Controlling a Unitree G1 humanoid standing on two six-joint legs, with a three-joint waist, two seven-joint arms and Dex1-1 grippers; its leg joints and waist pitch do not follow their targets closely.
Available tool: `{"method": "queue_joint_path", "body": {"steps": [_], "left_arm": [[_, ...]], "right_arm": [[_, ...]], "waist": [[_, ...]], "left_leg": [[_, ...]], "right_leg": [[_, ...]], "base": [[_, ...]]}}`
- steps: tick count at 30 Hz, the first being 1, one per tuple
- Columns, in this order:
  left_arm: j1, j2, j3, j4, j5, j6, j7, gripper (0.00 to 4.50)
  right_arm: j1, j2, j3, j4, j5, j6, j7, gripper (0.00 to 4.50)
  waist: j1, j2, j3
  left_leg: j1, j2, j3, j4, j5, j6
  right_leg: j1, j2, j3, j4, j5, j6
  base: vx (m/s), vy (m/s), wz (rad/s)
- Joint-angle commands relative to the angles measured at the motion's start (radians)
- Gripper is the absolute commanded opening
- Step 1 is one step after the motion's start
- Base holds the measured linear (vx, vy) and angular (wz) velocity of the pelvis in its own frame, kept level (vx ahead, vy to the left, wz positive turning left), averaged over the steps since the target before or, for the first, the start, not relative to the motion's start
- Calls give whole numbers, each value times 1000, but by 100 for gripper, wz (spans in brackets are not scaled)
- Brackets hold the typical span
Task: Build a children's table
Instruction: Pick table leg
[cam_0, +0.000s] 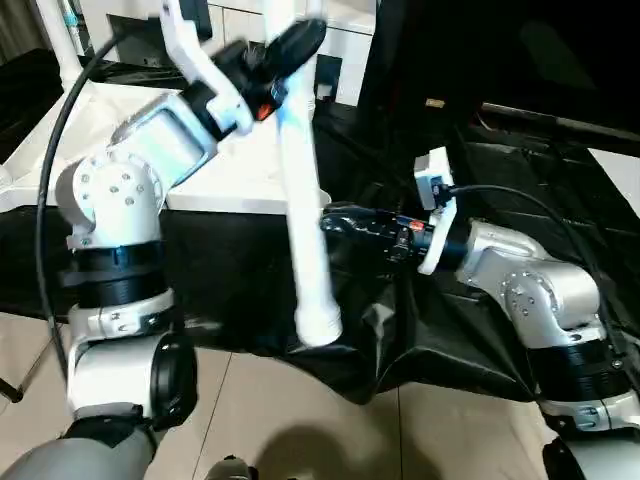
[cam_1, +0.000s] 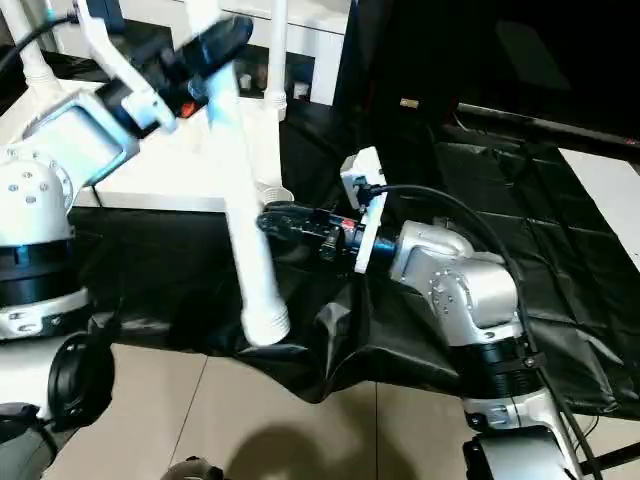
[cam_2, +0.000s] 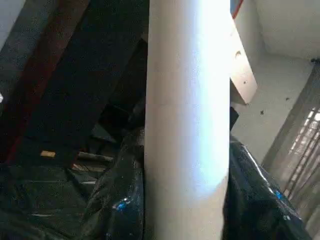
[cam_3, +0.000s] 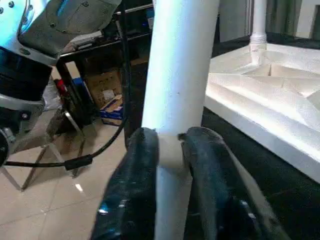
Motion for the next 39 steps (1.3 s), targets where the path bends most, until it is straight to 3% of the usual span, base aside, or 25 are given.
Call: {"method": "queue_joint_path", "body": {"steps": [1, 7, 19, 27, 36, 37, 39], "left_arm": [[-25, -17, -5, -6, -25, -10, 6, 154], [-29, -25, -7, -27, -45, -1, 3, 154], [-44, -29, 17, -24, -69, 6, 11, 154], [-47, -34, 14, -24, -71, 9, 5, 154], [-50, -37, 17, -27, -80, 13, -4, 154], [-51, -36, 18, -26, -80, 12, -4, 154], [-53, -36, 22, -23, -83, 12, -3, 154]], "right_arm": [[-7, -3, 22, -13, -12, 16, -7, 120], [-16, 10, 85, 45, -113, -22, -72, 120], [-13, 18, 118, 84, -159, -19, -89, 120], [-19, 31, 112, 100, -161, -15, -111, 199], [-18, 40, 126, 133, -185, -35, -106, 201], [-17, 41, 128, 136, -186, -35, -103, 177], [-16, 40, 132, 139, -188, -34, -99, 171]], "waist": [[2, 5, -69], [-1, 6, -70], [-1, 7, -69], [0, 10, -69], [-1, 11, -70], [-1, 11, -70], [0, 11, -70]], "left_leg": [[36, 67, -28, -81, -155, -52], [37, 68, -29, -83, -161, -68], [36, 67, -29, -84, -165, -70], [37, 68, -29, -85, -170, -70], [37, 68, -29, -84, -165, -71], [38, 68, -29, -84, -167, -70], [39, 69, -29, -84, -169, -71]], "right_leg": [[36, -97, 48, -77, -116, -193], [33, -97, 48, -77, -121, -186], [35, -97, 49, -76, -109, -186], [34, -97, 50, -76, -103, -190], [35, -96, 49, -74, -81, -194], [35, -97, 49, -74, -83, -195], [35, -96, 49, -74, -85, -195]], "base": [[0, 0, 0], [0, 0, 0], [0, 0, 0], [0, 0, 0], [0, 0, 0], [0, 0, 0], [0, 0, 0]]}}
